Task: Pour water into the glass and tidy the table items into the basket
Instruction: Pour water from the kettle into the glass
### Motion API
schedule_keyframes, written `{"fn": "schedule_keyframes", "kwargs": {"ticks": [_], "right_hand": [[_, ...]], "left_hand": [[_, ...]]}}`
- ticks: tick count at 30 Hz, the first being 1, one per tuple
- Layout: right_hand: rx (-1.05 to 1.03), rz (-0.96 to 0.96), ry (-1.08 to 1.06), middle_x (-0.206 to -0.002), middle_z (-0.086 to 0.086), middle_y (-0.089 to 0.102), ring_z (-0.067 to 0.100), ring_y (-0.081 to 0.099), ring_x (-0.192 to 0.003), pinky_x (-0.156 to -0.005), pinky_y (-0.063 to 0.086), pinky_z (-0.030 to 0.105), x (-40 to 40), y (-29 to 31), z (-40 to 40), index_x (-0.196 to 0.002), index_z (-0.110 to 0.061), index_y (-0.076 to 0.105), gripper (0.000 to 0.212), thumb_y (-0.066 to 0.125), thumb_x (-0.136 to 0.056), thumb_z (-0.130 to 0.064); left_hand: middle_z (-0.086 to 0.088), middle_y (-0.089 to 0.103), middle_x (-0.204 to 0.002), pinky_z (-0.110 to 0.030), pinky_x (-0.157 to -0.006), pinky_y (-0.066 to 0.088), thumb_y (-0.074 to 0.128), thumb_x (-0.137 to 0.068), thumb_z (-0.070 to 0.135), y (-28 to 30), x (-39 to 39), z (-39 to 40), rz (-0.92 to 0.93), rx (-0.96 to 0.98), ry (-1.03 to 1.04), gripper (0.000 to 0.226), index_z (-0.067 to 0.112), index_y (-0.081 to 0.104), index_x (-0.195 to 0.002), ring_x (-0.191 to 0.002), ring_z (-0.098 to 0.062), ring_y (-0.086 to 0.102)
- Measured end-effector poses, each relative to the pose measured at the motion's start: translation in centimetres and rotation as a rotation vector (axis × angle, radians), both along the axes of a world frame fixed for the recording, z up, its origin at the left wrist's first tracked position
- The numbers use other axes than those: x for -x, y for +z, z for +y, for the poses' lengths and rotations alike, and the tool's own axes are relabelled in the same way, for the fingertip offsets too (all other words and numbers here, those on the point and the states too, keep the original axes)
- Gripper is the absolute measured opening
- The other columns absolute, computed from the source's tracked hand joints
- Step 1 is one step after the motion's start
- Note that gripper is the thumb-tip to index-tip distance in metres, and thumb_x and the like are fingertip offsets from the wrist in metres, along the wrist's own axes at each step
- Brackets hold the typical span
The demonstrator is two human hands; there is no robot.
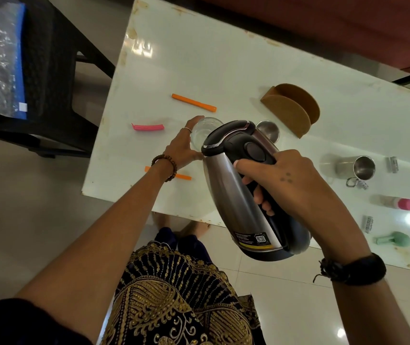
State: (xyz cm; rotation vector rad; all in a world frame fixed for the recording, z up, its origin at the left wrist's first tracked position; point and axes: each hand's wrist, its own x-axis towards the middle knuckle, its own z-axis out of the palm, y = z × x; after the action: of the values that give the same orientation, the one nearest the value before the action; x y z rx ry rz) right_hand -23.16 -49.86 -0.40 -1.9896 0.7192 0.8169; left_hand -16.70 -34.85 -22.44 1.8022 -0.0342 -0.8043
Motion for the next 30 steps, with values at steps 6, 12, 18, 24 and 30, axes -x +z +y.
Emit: {"fn": "schedule_keyframes", "kwargs": {"ticks": [6,12,18,24,30], "right_hand": [[0.001,0.007,0.003,-0.035,0.001,0.055,0.011,0.043,-0.029,-0.036,0.041,0.016,-0.15,0.18,0.01,-0.072,0.003,0.066,0.032,0.062,-0.078,-0.028],[0.007,0.008,0.01,-0.036,0.001,0.056,0.013,0.045,-0.031,-0.037,0.043,0.018,-0.32,0.22,0.05,-0.072,0.003,0.067,0.032,0.062,-0.078,-0.028],[-0.006,0.022,-0.013,-0.035,0.001,0.055,0.012,0.043,-0.03,-0.035,0.041,0.016,-0.52,0.32,0.17,-0.071,0.003,0.067,0.031,0.063,-0.078,-0.027],[-0.009,0.02,-0.017,-0.034,0.001,0.054,0.011,0.043,-0.028,-0.035,0.041,0.015,-0.57,0.21,0.3,-0.073,0.003,0.067,0.031,0.062,-0.079,-0.027],[-0.002,0.028,-0.012,-0.034,0.0,0.054,0.011,0.044,-0.027,-0.035,0.042,0.015,-0.63,0.08,0.36,-0.071,0.001,0.067,0.031,0.062,-0.079,-0.029]], "left_hand": [[-0.008,0.038,-0.141,-0.052,-0.107,0.034,0.071,-0.065,0.013,-0.39,-0.05,0.12,-0.003,-0.022,-0.012,0.087,0.024,0.025,-0.139,-0.129,-0.028,0.037],[-0.007,0.038,-0.141,-0.051,-0.107,0.035,0.068,-0.059,0.021,-0.12,-0.04,-0.07,0.007,-0.02,0.003,0.089,0.028,0.025,-0.137,-0.129,-0.027,0.037],[-0.005,0.037,-0.142,-0.051,-0.108,0.034,0.07,-0.058,0.022,0.03,-0.07,-0.19,0.022,-0.005,0.016,0.091,0.027,0.025,-0.138,-0.13,-0.026,0.037],[-0.006,0.037,-0.142,-0.049,-0.11,0.032,0.071,-0.056,0.025,0.15,0.01,-0.16,0.026,-0.002,0.017,0.094,0.025,0.025,-0.138,-0.131,-0.025,0.036],[-0.006,0.037,-0.142,-0.049,-0.109,0.032,0.071,-0.058,0.025,0.17,0.1,-0.13,0.022,-0.007,0.013,0.093,0.026,0.025,-0.138,-0.131,-0.026,0.036]]}}
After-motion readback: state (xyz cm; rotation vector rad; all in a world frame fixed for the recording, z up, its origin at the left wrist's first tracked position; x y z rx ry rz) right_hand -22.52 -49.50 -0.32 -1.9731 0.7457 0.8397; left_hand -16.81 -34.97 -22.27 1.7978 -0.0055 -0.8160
